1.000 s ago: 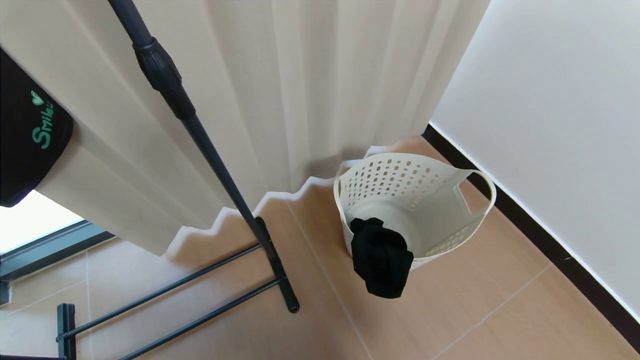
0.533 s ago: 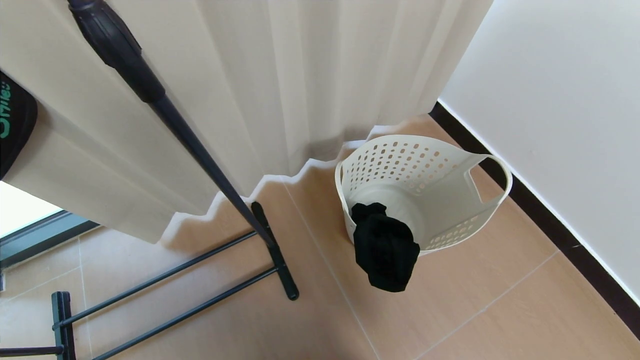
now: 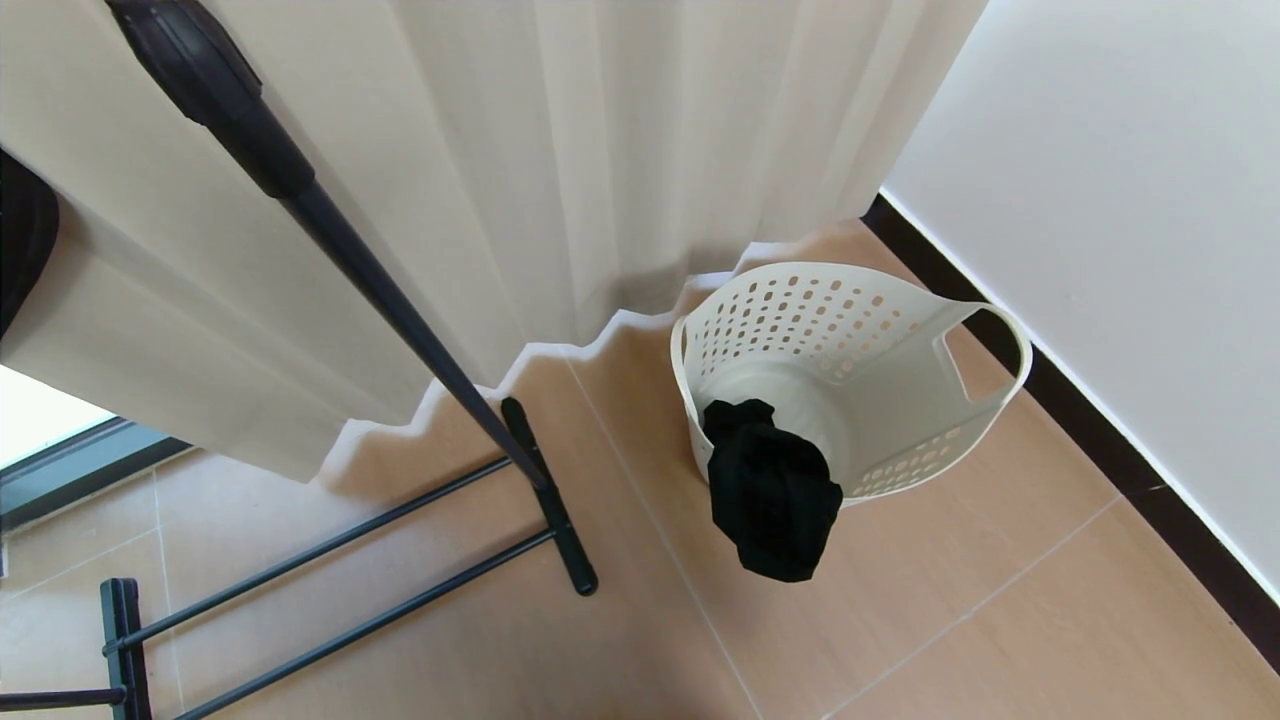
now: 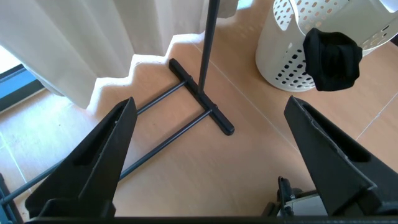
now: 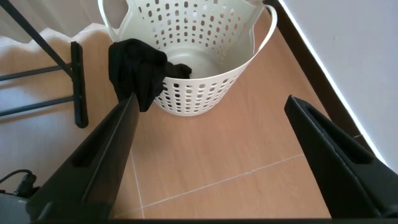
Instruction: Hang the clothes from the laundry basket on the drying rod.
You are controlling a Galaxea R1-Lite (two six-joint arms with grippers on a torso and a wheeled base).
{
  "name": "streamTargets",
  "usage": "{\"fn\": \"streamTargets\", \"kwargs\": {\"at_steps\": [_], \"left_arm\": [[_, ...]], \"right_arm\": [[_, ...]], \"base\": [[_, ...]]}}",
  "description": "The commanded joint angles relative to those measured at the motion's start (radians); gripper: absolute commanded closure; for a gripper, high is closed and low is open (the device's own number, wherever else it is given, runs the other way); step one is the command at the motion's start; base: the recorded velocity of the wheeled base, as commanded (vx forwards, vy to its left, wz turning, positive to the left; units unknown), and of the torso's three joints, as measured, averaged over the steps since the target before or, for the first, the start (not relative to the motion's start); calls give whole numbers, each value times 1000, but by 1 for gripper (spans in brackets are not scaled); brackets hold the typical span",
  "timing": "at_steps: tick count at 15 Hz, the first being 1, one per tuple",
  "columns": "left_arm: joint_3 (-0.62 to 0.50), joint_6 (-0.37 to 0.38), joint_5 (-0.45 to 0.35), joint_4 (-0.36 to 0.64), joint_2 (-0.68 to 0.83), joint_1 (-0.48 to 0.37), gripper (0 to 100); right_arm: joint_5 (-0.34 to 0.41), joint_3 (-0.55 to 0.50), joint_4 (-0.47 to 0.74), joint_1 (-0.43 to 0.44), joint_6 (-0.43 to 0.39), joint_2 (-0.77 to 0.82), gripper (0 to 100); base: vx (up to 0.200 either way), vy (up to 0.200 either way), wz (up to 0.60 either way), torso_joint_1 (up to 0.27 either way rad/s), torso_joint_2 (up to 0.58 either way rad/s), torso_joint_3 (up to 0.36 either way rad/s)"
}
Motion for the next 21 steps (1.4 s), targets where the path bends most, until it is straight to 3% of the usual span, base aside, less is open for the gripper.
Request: {"fn": "streamTargets", "kwargs": {"at_steps": [1, 4, 6, 8, 11, 15, 18, 21], "left_arm": [[0, 0, 2, 0, 1, 0, 0], [0, 1, 0, 0, 1, 0, 0], [0, 0, 2, 0, 0, 0, 0], [0, -2, 3, 0, 0, 0, 0], [0, -6, 8, 0, 0, 3, 0], [0, -6, 8, 0, 0, 3, 0], [0, -6, 8, 0, 0, 3, 0], [0, -6, 8, 0, 0, 3, 0]], "right_arm": [[1, 0, 9, 0, -1, 9, 0], [22, -3, 38, 57, -3, 250, 0], [84, -100, 34, 77, -5, 451, 0], [87, -176, 26, 111, -57, 641, 0], [81, -281, -97, 200, -118, 960, 0], [72, -497, -132, 211, -251, 1296, 0], [56, -643, -131, 226, -390, 1446, 0], [-8, -736, -132, 255, -543, 1570, 0]], "base": [[0, 0, 0, 0, 0, 0], [0, 0, 0, 0, 0, 0], [0, 0, 0, 0, 0, 0], [0, 0, 0, 0, 0, 0], [0, 0, 0, 0, 0, 0], [0, 0, 0, 0, 0, 0], [0, 0, 0, 0, 0, 0], [0, 0, 0, 0, 0, 0]]}}
